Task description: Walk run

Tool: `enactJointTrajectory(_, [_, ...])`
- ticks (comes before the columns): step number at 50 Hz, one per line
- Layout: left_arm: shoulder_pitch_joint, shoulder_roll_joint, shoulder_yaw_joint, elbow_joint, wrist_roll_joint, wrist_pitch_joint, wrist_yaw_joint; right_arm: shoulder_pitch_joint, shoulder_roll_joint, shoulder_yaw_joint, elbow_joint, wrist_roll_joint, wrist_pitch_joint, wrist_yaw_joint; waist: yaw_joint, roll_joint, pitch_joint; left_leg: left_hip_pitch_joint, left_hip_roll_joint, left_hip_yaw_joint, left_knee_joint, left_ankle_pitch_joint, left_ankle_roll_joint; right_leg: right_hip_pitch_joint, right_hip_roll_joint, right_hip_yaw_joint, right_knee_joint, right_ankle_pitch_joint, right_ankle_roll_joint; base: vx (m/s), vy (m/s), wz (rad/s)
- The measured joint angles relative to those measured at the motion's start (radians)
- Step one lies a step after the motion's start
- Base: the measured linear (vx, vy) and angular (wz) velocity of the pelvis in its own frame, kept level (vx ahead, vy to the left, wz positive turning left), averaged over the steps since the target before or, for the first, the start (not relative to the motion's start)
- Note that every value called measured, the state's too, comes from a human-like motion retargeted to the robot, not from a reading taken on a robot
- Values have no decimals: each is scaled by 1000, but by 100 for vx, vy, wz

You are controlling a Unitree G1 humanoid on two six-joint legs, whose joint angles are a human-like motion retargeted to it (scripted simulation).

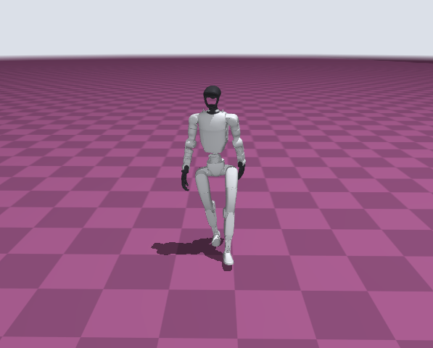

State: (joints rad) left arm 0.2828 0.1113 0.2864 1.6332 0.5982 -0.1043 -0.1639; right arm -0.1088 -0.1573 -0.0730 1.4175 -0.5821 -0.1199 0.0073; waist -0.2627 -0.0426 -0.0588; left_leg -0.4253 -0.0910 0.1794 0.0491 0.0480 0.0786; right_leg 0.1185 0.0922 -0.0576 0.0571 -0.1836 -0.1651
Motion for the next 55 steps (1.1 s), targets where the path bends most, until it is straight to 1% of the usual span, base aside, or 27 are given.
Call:
enactJointTrajectory(2, [-7,8,10,-5,-8,4,5,30,4,-1,32,-26,7,15,26,-10,-14,17,-6,-6,3,64,10,17,0,21,27,43,30,82,-11,-66])
enactJointTrajectory(4, [-17,18,18,-8,-20,7,12,71,9,-5,63,-54,18,21,40,-25,-36,43,-24,-44,-3,94,34,26,-20,9,68,127,86,80,-9,-44])
enactJointTrajectory(5, [-23,24,20,-7,-27,9,15,94,12,-4,80,-64,23,21,37,-38,-53,53,-36,-56,3,79,52,26,-38,-4,95,184,121,89,-8,-20])
enactJointTrajectory(7, [-57,40,19,-3,-48,16,17,133,16,-1,118,-67,29,23,33,-41,-59,68,-38,-93,29,37,54,10,-40,13,184,358,200,94,-6,-2])
enactJointTrajectory(9, [-104,61,4,-5,-70,21,23,165,13,3,156,-49,16,44,13,-16,-48,107,-11,-90,38,-1,56,-30,-2,39,310,503,281,59,-9,43])
enactJointTrajectory(11, [-151,78,-14,-22,-93,22,38,185,7,10,187,-39,-2,86,6,9,-36,151,25,-73,37,-37,56,-98,37,49,472,592,341,65,-13,6])
enactJointTrajectory(13, [-203,91,-28,-47,-112,19,52,198,1,4,201,-57,5,129,22,25,-30,180,40,-78,40,-75,54,-170,42,56,600,623,376,64,-8,-55])
enactJointTrajectory(17, [-298,102,-49,-119,-112,16,73,227,-10,-34,195,-85,44,134,-5,60,-16,240,57,-64,33,-118,48,-303,4,44,692,422,327,60,-1,10])
enactJointTrajectory(20, [-350,110,-88,-180,-123,-1,91,254,-20,-51,187,-49,25,128,-58,85,-5,284,56,-86,28,-143,43,-380,-53,23,609,296,293,50,-1,74])
enactJointTrajectory(21, [-363,113,-98,-199,-124,-8,94,260,-23,-55,184,-36,24,128,-70,86,-4,299,49,-87,27,-152,43,-395,-81,22,543,279,290,56,-7,57])
enactJointTrajectory(25, [-410,129,-131,-261,-114,-31,94,264,-31,-68,185,19,30,128,-111,67,3,370,0,-98,18,-191,43,-430,-198,18,229,282,319,56,-9,38])
enactJointTrajectory(27, [-425,138,-145,-273,-100,-36,91,259,-31,-69,187,36,32,130,-128,62,13,414,-14,-112,13,-212,39,-448,-232,24,95,250,338,70,-20,36])
enactJointTrajectory(30, [-432,146,-160,-270,-74,-37,96,256,-30,-62,181,39,21,136,-138,77,28,473,3,-122,5,-241,25,-479,-225,29,-91,253,372,48,-14,5])
enactJointTrajectory(32, [-425,148,-161,-253,-57,-34,96,250,-29,-50,180,26,14,137,-114,83,27,497,14,-93,8,-261,15,-496,-220,-42,-131,224,378,66,-30,-45])
enactJointTrajectory(33, [-419,148,-161,-240,-50,-32,94,245,-29,-45,180,15,13,135,-117,78,28,510,9,-92,15,-270,11,-501,-217,-23,-106,228,363,68,-33,-15])
enactJointTrajectory(35, [-400,142,-160,-210,-41,-29,88,233,-29,-40,180,-10,21,132,-122,75,22,527,4,-87,31,-279,-2,-510,-209,6,-42,242,275,62,-29,23])
enactJointTrajectory(36, [-383,135,-164,-191,-36,-29,85,233,-30,-46,178,-26,24,129,-142,82,18,532,9,-103,44,-273,-11,-498,-220,-56,-33,255,277,71,-34,77])
enactJointTrajectory(37, [-366,128,-165,-171,-30,-27,81,234,-31,-51,176,-40,25,126,-164,89,13,536,16,-121,58,-262,-23,-484,-224,-91,-28,275,277,79,-42,114])
enactJointTrajectory(38, [-346,121,-163,-150,-21,-24,76,237,-32,-56,174,-52,23,121,-190,97,8,538,25,-140,74,-239,-39,-467,-212,-73,-33,309,273,74,-44,90])
enactJointTrajectory(40, [-299,105,-142,-111,7,-10,68,238,-32,-53,176,-55,23,111,-205,116,-5,535,55,-139,112,-159,-84,-437,-190,-32,-25,297,255,70,-46,37])
enactJointTrajectory(42, [-246,80,-127,-79,34,4,65,227,-32,-58,185,-34,38,109,-215,121,-4,526,79,-152,186,-21,-138,-413,-192,-51,-4,278,230,74,-44,17])
enactJointTrajectory(44, [-198,59,-128,-46,30,2,62,208,-33,-62,188,-8,41,106,-206,104,-6,499,77,-152,294,141,-191,-379,-194,-48,-2,259,188,61,-31,-16])
enactJointTrajectory(47, [-148,49,-129,-5,10,-16,32,168,-32,-44,172,29,17,88,-201,62,-13,397,51,-130,538,310,-231,-335,-203,-35,-11,233,131,60,-33,-11])
enactJointTrajectory(48, [-129,45,-129,-2,14,-13,20,156,-30,-36,163,36,13,77,-211,53,-17,354,52,-128,620,354,-217,-320,-209,-46,-11,219,121,52,-31,41])
enactJointTrajectory(49, [-111,40,-122,-3,27,-6,13,143,-28,-32,155,39,16,66,-217,50,-20,312,69,-116,685,347,-199,-305,-211,-60,-11,205,113,43,-28,59])
enactJointTrajectory(53, [-65,21,-82,-14,72,8,3,84,-21,-37,112,17,41,34,-202,35,-14,172,141,-37,806,190,-112,-247,-194,-90,-30,169,90,46,-26,26])
enactJointTrajectory(55, [-48,12,-76,-16,61,-2,-9,63,-24,-31,87,12,42,26,-164,21,-13,112,122,-17,772,123,-88,-221,-184,-73,-43,156,83,40,-15,-41])
